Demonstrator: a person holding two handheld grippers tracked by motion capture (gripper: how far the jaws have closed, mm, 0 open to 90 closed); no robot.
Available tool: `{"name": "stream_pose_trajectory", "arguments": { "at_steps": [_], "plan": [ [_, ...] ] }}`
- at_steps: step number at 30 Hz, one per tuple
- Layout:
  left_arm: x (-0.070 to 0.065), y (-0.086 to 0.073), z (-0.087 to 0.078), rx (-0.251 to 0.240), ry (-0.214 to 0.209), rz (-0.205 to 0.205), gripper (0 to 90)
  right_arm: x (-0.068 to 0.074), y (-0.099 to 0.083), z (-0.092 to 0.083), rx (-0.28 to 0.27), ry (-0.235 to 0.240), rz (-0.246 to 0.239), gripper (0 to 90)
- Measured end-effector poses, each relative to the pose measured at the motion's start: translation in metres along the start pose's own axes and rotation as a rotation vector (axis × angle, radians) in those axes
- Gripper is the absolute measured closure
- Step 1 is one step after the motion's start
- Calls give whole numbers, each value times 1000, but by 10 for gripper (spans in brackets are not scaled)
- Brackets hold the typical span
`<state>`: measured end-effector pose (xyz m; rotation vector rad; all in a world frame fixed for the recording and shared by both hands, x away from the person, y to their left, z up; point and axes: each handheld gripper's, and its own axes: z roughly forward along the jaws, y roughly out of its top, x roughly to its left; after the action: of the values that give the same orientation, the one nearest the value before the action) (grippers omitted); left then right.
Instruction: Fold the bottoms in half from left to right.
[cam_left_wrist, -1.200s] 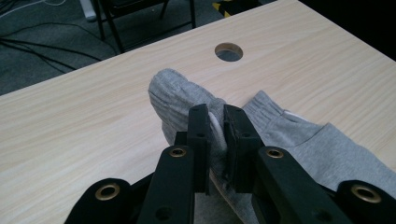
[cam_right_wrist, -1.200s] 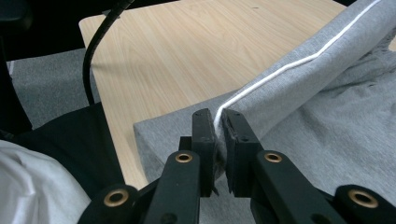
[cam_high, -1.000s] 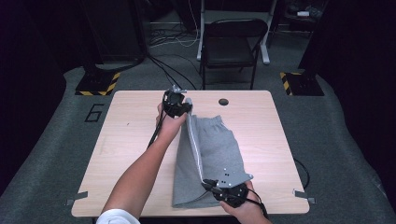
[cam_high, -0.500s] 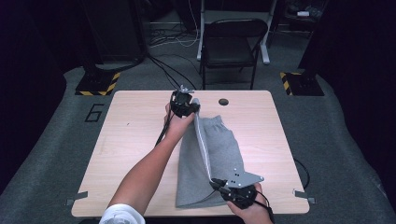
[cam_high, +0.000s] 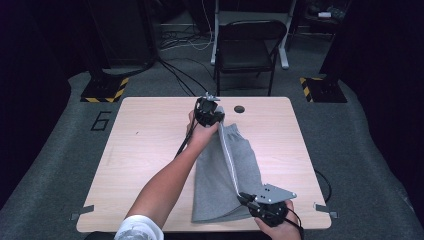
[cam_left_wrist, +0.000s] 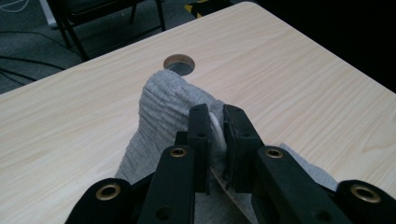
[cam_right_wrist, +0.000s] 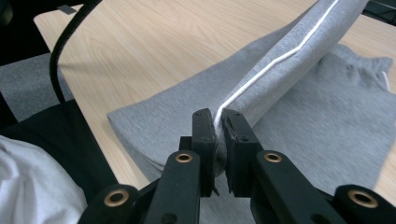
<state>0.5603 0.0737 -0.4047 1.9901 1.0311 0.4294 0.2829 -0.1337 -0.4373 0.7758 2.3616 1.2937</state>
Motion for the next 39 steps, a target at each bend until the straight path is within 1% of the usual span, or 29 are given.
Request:
{"name": "stream_pose_trajectory", "arguments": {
  "at_steps": [3,4,5,6,7,8,9,10,11,12,14,16,18,19,20,21,23,24,25,27,28,31,32,33,35,36,38,39],
  "plan": [
    [-2,-1,6,19,-4,16,822,-3,-5,-4,11,-12,19,840],
    [-5,-1,9,8,-3,-5,822,-4,-7,-4,15,-15,21,840],
    [-6,-2,12,13,-11,-5,822,-5,-9,-4,12,-22,34,840],
    [-7,-2,14,21,-16,-1,822,-6,-11,-5,20,-22,35,840],
    [-9,-2,16,21,-15,1,822,-7,-14,-6,41,-22,32,840],
    [-12,-3,19,13,-14,-8,822,-7,-14,-6,41,-22,32,840],
    [-14,-2,21,21,-19,-4,822,-7,-16,-6,46,-31,29,840],
    [-15,-2,22,39,-24,15,822,-7,-18,-7,52,-35,30,841],
    [-17,-2,25,25,-21,4,822,-8,-19,-7,54,-39,28,841],
    [-18,-2,27,23,-22,5,822,-8,-20,-8,57,-44,27,841],
    [-19,-3,30,33,-23,12,822,-10,-23,-9,65,-39,30,841],
    [-21,-4,34,36,-24,1,822,-11,-26,-10,65,-41,47,841],
    [-21,-5,37,36,-25,2,822,-11,-28,-9,62,-46,48,841],
    [-22,-6,38,40,-29,3,821,-10,-29,-9,70,-52,47,841],
    [-22,-5,39,52,-25,18,821,-10,-31,-9,72,-52,42,841],
    [-23,-5,40,54,-29,20,821,-11,-32,-9,80,-57,38,841],
    [-26,-6,42,41,-19,8,821,-12,-33,-10,79,-60,44,841],
    [-25,-6,42,59,-21,31,821,-12,-33,-10,73,-64,59,841],
    [-25,-6,42,61,-20,31,821,-14,-35,-11,71,-71,72,840],
    [-24,-6,42,63,-13,28,821,-16,-35,-11,70,-70,73,840],
    [-24,-7,42,57,-7,26,821,-16,-36,-11,66,-77,76,840],
    [-23,-6,40,57,-10,32,820,-18,-38,-12,71,-82,75,840],
    [-24,-6,41,53,-8,30,819,-19,-38,-12,69,-84,81,840],
    [-24,-6,42,50,-2,26,819,-19,-39,-12,66,-85,99,840],
    [-23,-7,43,62,-9,26,819,-20,-39,-11,68,-89,97,839],
    [-24,-8,46,54,-11,15,819,-20,-40,-11,72,-86,96,839],
    [-24,-8,49,65,-7,12,819,-21,-41,-9,81,-85,111,839],
    [-25,-9,50,66,-6,10,819,-22,-41,-8,93,-84,100,839]
  ]
}}
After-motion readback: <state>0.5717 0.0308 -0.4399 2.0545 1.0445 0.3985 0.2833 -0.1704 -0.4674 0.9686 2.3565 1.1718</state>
